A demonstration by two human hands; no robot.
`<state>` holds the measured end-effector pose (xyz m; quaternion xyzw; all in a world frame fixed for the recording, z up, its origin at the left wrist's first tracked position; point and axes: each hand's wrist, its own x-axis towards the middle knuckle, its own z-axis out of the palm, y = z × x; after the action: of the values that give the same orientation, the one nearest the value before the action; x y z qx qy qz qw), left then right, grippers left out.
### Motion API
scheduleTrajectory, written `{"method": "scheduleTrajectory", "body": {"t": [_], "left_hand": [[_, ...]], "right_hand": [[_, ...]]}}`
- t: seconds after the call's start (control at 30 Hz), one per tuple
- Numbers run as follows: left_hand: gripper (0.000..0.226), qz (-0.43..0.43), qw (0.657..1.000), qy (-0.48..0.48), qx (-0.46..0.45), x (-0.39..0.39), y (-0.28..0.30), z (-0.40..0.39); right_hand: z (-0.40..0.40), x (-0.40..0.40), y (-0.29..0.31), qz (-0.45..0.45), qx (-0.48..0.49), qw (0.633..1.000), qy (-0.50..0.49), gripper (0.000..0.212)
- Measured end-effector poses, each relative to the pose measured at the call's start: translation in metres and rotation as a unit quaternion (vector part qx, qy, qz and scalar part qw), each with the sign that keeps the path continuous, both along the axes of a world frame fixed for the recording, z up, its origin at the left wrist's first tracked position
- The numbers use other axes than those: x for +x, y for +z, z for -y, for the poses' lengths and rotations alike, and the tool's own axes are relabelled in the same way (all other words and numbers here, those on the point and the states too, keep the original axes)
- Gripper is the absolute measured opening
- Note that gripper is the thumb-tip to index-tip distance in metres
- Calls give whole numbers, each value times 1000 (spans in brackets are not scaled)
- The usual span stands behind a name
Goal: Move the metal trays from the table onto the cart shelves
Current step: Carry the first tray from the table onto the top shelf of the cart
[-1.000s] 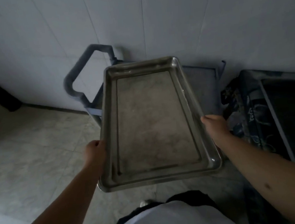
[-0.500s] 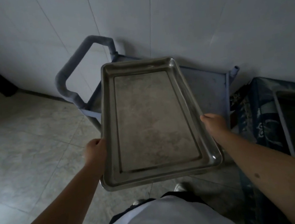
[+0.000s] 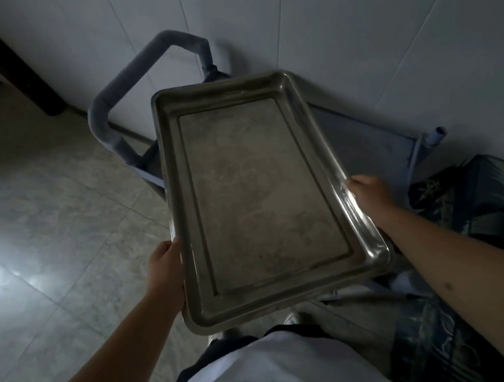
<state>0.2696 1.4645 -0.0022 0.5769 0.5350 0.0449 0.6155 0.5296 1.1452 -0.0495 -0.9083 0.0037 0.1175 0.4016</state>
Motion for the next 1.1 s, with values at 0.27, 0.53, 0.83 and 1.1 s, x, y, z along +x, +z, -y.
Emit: {"method": "scheduleTrajectory", "body": {"t": [0.27, 0.53, 0.83, 1.1], "left_hand": [[21, 58, 989, 119, -59, 19, -5, 47], [22, 101, 985, 83, -110, 37, -5, 83], [21, 112, 982, -31, -150, 57, -5, 132], [22, 138, 971, -28, -191, 68, -15, 150]], "right_hand": [[-12, 69, 4, -7, -42, 997, 72, 36], [-10, 127, 9, -47, -93, 988, 113, 42], [52, 97, 35, 63, -189, 980, 8, 48], [112, 11, -2, -171, 179, 947, -204, 30]]}}
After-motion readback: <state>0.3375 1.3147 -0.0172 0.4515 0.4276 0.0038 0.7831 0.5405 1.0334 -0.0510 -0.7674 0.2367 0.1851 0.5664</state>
